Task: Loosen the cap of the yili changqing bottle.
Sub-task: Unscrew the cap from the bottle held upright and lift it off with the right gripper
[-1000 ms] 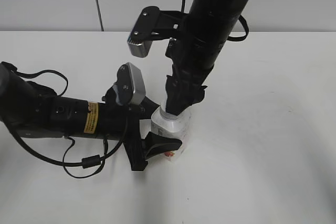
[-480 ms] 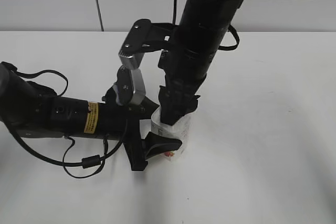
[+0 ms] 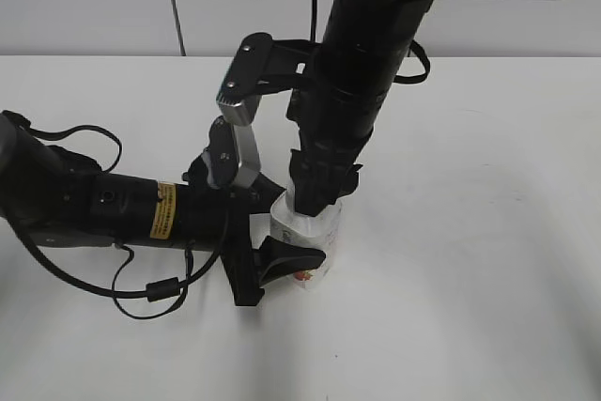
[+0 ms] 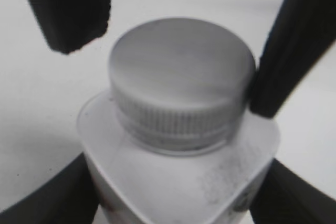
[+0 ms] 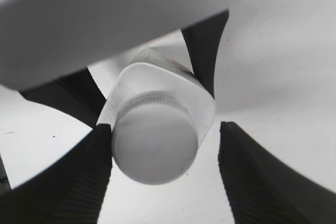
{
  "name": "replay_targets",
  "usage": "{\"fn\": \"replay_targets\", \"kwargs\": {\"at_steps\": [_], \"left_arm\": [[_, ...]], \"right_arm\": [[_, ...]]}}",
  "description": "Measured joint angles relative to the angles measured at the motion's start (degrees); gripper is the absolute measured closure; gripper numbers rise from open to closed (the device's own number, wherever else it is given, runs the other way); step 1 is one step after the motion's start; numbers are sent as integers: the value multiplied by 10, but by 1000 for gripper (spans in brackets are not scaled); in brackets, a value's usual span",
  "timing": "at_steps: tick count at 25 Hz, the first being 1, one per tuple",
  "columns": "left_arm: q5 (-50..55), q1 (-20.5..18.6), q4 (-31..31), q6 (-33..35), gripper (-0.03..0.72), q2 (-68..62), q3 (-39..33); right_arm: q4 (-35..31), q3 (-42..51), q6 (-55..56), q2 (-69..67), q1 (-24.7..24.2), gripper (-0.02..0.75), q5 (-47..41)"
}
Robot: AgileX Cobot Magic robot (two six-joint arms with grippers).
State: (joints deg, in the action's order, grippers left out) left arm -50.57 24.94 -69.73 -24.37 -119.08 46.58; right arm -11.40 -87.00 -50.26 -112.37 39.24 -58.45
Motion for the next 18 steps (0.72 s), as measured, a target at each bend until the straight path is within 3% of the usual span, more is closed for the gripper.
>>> {"fn": "replay_targets", "kwargs": {"at_steps": [12,18], "left_arm": [[0,0,0,0,204,0,0],[0,0,0,0,204,0,0]], "right_arm": [[-3,0,4,-10,0,241,3],[-9,0,6,-10,0,345,-1]]}}
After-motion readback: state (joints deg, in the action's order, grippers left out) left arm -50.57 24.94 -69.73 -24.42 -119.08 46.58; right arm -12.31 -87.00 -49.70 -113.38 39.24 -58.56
